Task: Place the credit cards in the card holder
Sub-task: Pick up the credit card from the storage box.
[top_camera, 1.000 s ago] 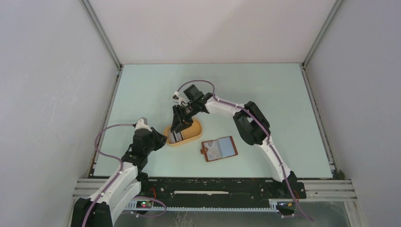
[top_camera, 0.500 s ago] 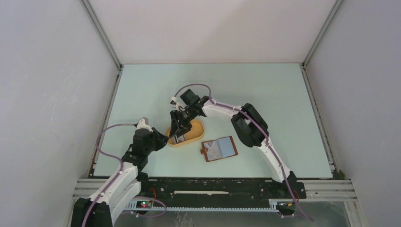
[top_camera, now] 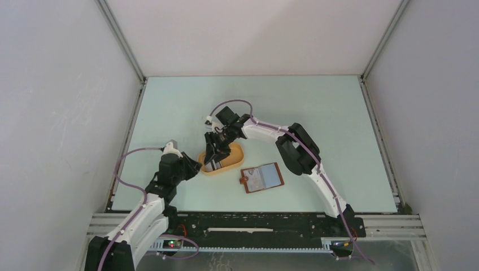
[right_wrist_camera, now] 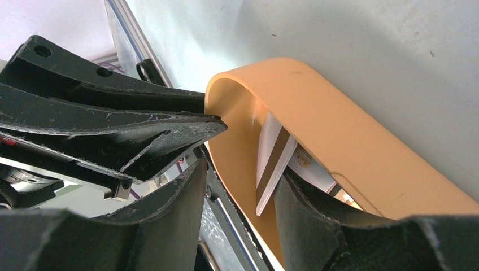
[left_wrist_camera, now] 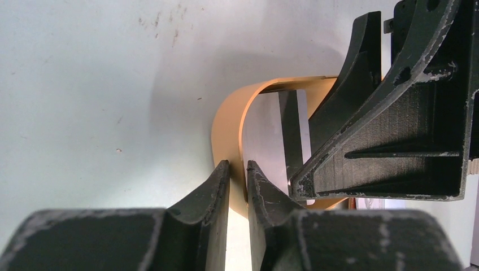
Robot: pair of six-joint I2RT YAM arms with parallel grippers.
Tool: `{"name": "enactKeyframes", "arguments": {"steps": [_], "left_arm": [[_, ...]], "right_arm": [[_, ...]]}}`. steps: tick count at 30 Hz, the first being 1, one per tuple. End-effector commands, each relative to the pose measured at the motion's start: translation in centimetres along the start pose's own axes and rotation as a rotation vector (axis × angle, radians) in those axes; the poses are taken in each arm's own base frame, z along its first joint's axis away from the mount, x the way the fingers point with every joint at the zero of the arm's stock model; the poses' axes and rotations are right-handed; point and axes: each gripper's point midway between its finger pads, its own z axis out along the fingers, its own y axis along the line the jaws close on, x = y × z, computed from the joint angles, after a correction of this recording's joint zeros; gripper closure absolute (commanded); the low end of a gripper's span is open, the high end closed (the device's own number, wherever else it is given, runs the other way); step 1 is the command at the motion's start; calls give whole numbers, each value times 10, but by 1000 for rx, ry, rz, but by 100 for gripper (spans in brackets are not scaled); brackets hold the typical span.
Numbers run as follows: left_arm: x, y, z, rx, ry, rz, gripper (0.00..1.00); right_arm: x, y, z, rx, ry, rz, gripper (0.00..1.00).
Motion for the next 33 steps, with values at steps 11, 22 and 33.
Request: {"name": "enactKeyframes", "arguments": {"steps": [11, 22, 33], "left_arm": [[-3, -11, -1, 60, -15, 3, 79], [-4, -11, -2, 57, -18, 2, 79], [-6, -15, -3, 70, -23, 3, 79]], "right_arm": [[-9, -5, -3, 24, -15, -53, 47], [-12, 5, -19, 1, -31, -63, 52], [-12, 22, -30, -38, -35, -80, 53]]}}
